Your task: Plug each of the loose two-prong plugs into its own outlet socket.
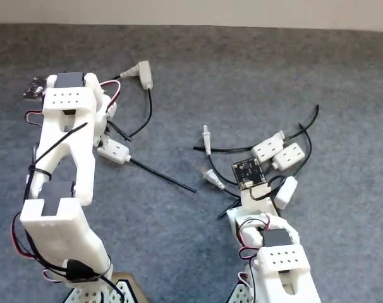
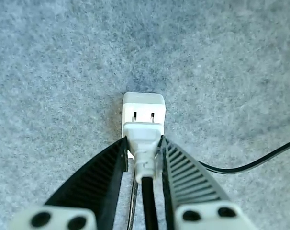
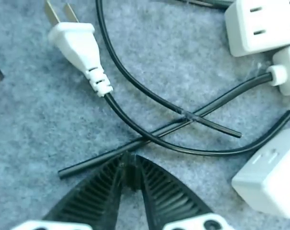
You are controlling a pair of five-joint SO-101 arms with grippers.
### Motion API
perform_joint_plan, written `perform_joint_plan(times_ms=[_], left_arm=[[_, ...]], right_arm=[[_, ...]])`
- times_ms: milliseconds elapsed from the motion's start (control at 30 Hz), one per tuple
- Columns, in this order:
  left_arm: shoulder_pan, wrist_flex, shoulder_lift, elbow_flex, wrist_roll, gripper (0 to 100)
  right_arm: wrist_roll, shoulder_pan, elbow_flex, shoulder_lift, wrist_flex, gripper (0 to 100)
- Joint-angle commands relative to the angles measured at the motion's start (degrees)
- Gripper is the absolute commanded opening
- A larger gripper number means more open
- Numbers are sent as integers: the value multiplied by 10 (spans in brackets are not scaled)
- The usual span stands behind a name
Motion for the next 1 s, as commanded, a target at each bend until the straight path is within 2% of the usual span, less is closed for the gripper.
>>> perform_joint_plan(times_ms=[0, 167, 333, 567, 667, 967], left_arm=[[8, -1, 0, 1, 3, 7], [7, -25, 36, 2, 2, 7], [7, -21, 42, 2, -28, 7], [10, -25, 41, 1, -32, 7], [12, -24, 45, -14, -64, 7], [11, -25, 47, 9, -67, 7]], right_arm=[[-4, -6, -1, -5, -14, 7], [-4, -6, -1, -5, -14, 7], [-4, -6, -1, -5, -14, 7], [-4, -6, -1, -5, -14, 7], [-4, -6, -1, -5, -14, 7], [-4, -6, -1, -6, -14, 7]])
